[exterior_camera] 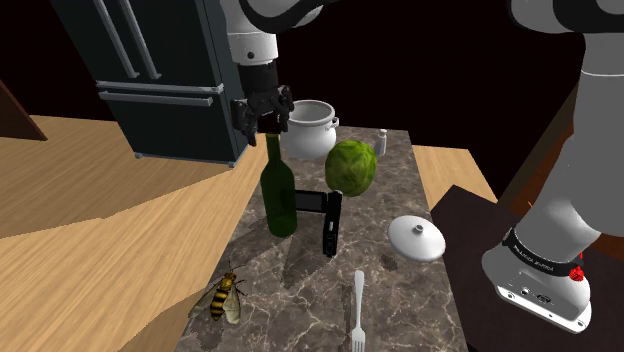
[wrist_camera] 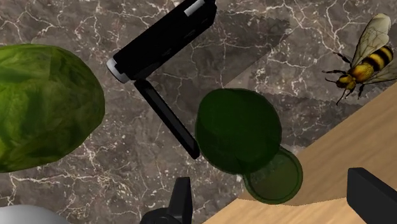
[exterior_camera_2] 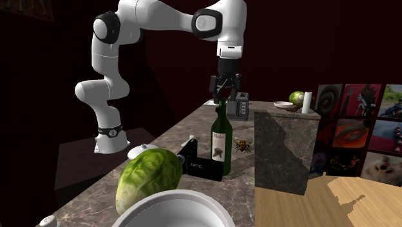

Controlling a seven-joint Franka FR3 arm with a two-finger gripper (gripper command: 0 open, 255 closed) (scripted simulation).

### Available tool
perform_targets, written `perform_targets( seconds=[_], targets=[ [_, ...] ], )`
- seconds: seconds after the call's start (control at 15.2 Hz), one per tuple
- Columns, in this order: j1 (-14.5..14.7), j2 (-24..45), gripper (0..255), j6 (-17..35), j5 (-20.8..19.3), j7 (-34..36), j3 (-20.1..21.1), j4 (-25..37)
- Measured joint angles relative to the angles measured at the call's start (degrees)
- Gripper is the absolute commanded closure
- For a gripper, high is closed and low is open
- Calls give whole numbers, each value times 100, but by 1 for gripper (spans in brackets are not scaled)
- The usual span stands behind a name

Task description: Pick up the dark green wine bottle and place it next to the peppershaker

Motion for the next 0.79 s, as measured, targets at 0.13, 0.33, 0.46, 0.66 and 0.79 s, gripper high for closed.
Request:
perform_targets(
  seconds=[0.13,0.33,0.46,0.66,0.79],
  targets=[
    [-12,-8,0,153,2,-11,-4,-162],
    [-13,-19,0,262,4,-8,-3,-281],
    [-13,-13,0,276,2,-7,-4,-288],
    [-12,-12,255,280,1,-7,-4,-291],
    [-12,-14,255,281,1,-7,-3,-290]
  ],
)
